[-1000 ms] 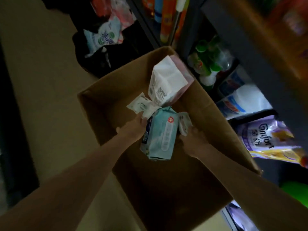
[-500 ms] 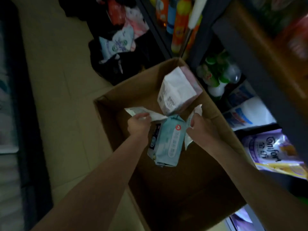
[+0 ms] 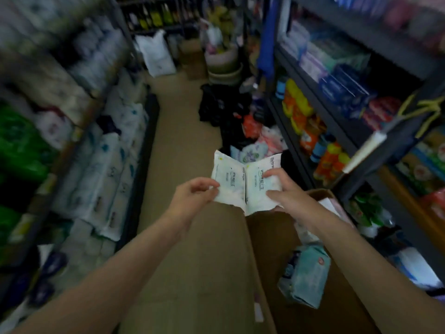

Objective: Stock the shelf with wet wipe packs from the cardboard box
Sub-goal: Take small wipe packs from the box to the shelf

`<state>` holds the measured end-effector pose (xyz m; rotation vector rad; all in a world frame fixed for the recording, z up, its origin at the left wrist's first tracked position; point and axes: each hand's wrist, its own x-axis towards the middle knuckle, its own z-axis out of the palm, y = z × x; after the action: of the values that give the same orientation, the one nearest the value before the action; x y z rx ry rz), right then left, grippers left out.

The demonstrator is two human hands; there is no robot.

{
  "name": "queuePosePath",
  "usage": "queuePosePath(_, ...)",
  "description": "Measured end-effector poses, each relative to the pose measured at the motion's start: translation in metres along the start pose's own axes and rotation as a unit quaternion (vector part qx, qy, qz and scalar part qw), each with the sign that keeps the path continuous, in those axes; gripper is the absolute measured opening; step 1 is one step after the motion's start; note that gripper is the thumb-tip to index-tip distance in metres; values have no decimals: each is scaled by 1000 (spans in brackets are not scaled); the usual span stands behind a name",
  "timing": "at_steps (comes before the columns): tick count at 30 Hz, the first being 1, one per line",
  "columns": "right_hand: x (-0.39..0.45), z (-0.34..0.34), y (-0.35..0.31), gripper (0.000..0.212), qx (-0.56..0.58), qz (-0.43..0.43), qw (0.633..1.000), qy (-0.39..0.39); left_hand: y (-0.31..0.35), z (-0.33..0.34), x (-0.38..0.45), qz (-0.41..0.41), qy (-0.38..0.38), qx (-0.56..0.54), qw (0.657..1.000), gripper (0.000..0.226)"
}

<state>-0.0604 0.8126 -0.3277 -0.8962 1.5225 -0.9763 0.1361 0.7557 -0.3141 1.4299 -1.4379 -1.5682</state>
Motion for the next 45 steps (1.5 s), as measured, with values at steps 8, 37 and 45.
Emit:
queuePosePath(8,-60,171,-147,34,283,-79,941,-165,98,-223,-121,91,55,-116,987,28)
queuePosePath(37,-183,692,-494,47,95,-399,720,-559,258,-624,-388,199,476,-85,852,19)
queuePosePath(45,-135,760,-491,119,-103,-533,694,-472,259,-669,-364,33,586,316,745,63)
